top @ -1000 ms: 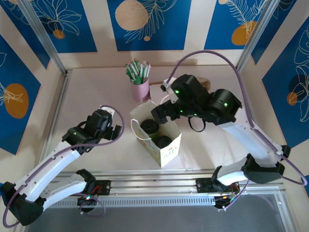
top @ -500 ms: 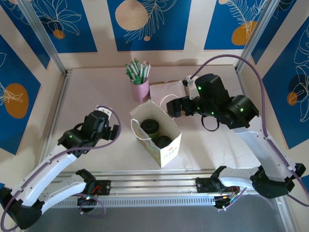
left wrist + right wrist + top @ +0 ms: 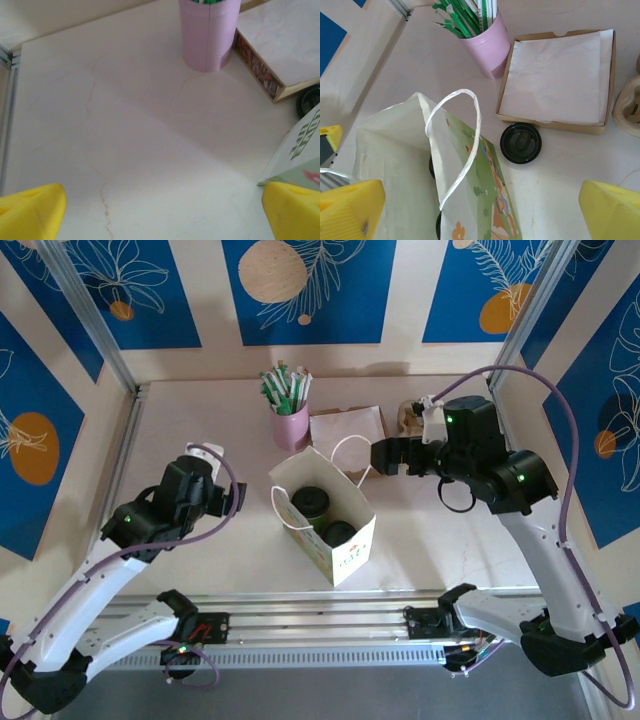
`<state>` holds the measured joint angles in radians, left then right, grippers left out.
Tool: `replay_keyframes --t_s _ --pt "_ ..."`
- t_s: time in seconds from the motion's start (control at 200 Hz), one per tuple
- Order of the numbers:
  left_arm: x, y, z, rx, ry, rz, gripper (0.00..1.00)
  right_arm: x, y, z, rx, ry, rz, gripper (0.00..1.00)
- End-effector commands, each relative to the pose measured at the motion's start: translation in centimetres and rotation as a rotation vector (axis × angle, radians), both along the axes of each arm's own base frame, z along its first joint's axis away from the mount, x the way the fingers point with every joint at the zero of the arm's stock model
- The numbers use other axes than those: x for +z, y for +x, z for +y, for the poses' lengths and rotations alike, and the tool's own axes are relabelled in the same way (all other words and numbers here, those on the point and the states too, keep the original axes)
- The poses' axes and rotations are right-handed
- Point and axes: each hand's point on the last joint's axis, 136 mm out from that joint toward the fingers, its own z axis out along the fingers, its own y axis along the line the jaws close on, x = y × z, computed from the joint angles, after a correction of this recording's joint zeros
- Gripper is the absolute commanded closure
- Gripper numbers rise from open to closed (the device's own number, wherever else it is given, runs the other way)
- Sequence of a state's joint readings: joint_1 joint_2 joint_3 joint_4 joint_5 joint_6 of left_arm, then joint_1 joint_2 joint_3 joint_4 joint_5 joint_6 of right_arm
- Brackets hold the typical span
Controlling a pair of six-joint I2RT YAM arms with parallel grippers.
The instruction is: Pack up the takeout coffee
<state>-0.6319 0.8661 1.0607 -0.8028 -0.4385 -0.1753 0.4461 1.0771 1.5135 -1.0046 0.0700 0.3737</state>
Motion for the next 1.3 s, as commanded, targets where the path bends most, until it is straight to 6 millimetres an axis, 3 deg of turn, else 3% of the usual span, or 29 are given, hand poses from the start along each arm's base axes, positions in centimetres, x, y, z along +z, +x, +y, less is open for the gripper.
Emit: replay_keyframes --t_s 0.0,0.185,0.34,0.53,0.665,0.83,0.96,1.09,1.295 --pt "1.2 0.2 -0.1 -0.009 -0.003 0.002 0.00 0.9 -0.5 0.1 0.023 0.070 -0.010 0.01" --pt "3.3 1.5 -1.0 -0.023 -0.007 -0.022 0.00 0.1 -0.1 -1.4 -0.036 0.076 0.005 0.01" --pt "5.3 3.8 -2.3 -0.037 -0.046 -0.030 0.00 -0.3 0.3 -2.7 -0.095 0.093 -0.001 0.00" --pt "7.4 8.2 -4.4 -0.058 -0.086 -0.027 0.04 -0.8 1.2 -2.6 -0.110 0.126 0.009 0.01" --pt "8.2 12.1 -4.5 -0.039 -0.150 -0.021 0.09 -0.6 1.9 -2.3 -0.101 0.140 0.001 0.02" --pt "7.3 17.1 -5.9 -0.046 -0.203 0.045 0.14 -0.6 2.2 -1.5 -0.068 0.148 0.013 0.03" --pt "6.0 19.9 -7.7 -0.064 -0.221 0.111 0.20 -0.6 2.1 -1.5 -0.057 0.134 0.011 0.03" --pt "4.0 21.1 -9.3 -0.078 -0.255 0.186 0.23 -1.1 1.8 -1.5 -0.046 0.116 0.027 0.03" --pt "0.7 21.1 -12.5 -0.113 -0.215 0.273 0.28 -1.7 1.9 -1.7 -0.046 0.087 0.033 0.03"
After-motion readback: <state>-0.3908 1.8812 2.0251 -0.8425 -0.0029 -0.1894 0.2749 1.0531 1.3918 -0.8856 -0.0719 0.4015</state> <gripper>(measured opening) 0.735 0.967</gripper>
